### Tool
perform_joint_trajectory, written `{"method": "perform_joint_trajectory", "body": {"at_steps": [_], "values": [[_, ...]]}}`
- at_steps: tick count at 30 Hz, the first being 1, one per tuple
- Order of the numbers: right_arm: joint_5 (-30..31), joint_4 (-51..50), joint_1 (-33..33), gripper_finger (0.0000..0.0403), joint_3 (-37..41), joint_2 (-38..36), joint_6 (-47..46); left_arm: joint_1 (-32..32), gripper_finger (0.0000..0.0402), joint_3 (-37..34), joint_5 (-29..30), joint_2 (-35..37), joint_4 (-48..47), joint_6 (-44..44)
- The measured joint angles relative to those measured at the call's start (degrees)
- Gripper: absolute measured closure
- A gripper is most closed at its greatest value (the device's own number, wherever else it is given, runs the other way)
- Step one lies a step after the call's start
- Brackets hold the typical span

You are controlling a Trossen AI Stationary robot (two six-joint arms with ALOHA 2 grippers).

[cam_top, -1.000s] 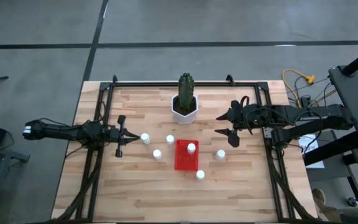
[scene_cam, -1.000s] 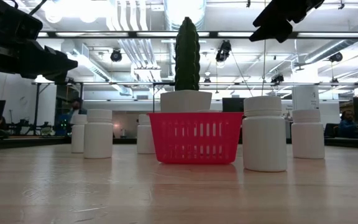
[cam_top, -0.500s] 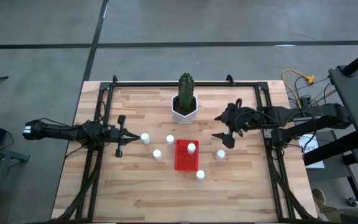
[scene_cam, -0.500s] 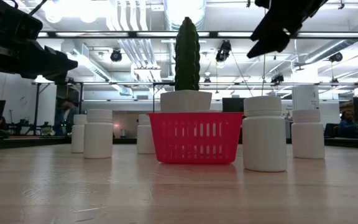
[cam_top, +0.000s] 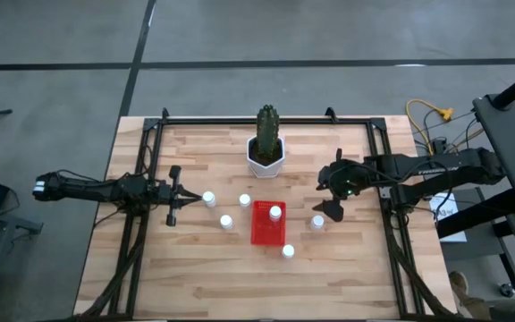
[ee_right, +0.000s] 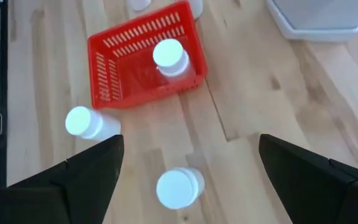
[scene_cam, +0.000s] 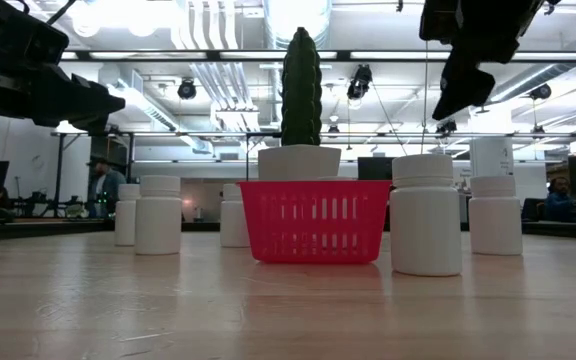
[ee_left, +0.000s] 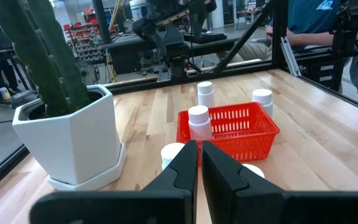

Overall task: Pick and place pill bottles into a basket
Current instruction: Put the white pill bottle into the red bin

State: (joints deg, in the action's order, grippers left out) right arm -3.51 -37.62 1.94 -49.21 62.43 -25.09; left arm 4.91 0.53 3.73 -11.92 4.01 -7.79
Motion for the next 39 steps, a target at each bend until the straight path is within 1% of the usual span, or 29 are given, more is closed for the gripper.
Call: {"method": "perform_joint_trajectory", "body": {"at_steps": [5, 10, 20, 24, 29, 39], "values": [[-0.02, -1.14, 0.83, 0.0039, 0.0, 0.36, -0.43, -0.02, 0.0398, -0.01, -0.02, 0.0, -0.04, 0.0], [0.0, -1.28, 3.33, 0.0039, 0.0, 1.66, 0.43, -0.01, 0.0398, -0.02, 0.0, 0.0, -0.04, 0.0], [0.54, -1.71, 8.93, 0.0039, 0.0, 7.61, 1.95, -0.02, 0.0398, -0.01, 0.0, 0.04, -0.15, 0.0], [0.93, -3.7, 9.33, 0.0039, 0.0, 10.18, 1.79, -0.02, 0.0398, -0.02, 0.0, 0.04, -0.15, -0.02], [4.06, -5.74, 9.33, 0.0039, 0.0, 13.2, 2.38, -0.02, 0.0398, 0.0, 0.0, -0.01, -0.16, -0.03], [3.86, -5.73, 9.31, 0.0039, 0.0, 16.21, 2.53, -0.02, 0.0398, -0.01, 0.0, -0.04, -0.31, -0.03]]}}
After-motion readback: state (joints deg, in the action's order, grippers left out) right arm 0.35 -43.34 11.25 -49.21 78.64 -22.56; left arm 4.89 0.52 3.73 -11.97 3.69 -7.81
